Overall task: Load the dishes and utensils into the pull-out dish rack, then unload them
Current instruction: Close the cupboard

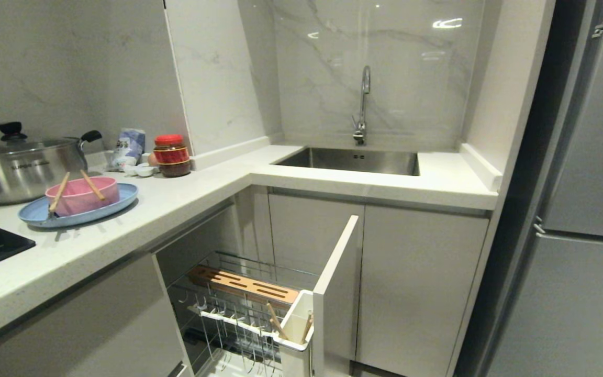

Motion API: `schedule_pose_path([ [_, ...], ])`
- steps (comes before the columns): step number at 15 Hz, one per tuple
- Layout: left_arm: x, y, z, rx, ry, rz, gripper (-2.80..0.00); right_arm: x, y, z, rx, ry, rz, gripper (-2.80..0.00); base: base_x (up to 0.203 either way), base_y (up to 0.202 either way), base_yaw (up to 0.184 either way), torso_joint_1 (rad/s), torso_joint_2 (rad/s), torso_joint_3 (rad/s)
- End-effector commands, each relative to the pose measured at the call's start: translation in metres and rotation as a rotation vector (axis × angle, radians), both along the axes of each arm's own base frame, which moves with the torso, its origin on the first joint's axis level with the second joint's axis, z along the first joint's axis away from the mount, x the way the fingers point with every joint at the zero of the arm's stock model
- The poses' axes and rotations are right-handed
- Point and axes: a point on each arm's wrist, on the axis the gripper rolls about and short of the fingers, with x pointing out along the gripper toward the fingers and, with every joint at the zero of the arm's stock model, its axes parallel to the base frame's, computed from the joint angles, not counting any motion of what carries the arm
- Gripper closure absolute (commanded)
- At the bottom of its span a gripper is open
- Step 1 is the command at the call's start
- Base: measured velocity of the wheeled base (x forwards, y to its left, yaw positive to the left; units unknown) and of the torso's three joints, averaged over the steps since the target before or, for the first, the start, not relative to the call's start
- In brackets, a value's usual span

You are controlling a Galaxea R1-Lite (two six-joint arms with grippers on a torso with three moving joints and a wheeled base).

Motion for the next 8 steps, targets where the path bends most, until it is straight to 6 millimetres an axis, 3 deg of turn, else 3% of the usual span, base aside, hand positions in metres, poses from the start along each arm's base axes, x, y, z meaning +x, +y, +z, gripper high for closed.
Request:
schedule_pose_path([
  [1,0.106,-0.027,0.001,-0.068,0.288,-0.245,0.00,0.002,0.000,-0.007,0.000,0.024,0.000,0.00,0.000,0.000,0.000,0.000,0.00,0.000],
  [5,0.186,-0.116,-0.043,-0.012,0.632,-0.589,0.00,0.002,0.000,-0.007,0.000,0.024,0.000,0.00,0.000,0.000,0.000,0.000,0.00,0.000],
  [8,0.211,-0.192,-0.090,0.057,0.857,-0.724,0.00,0.002,0.000,-0.007,0.000,0.024,0.000,0.00,0.000,0.000,0.000,0.000,0.00,0.000],
])
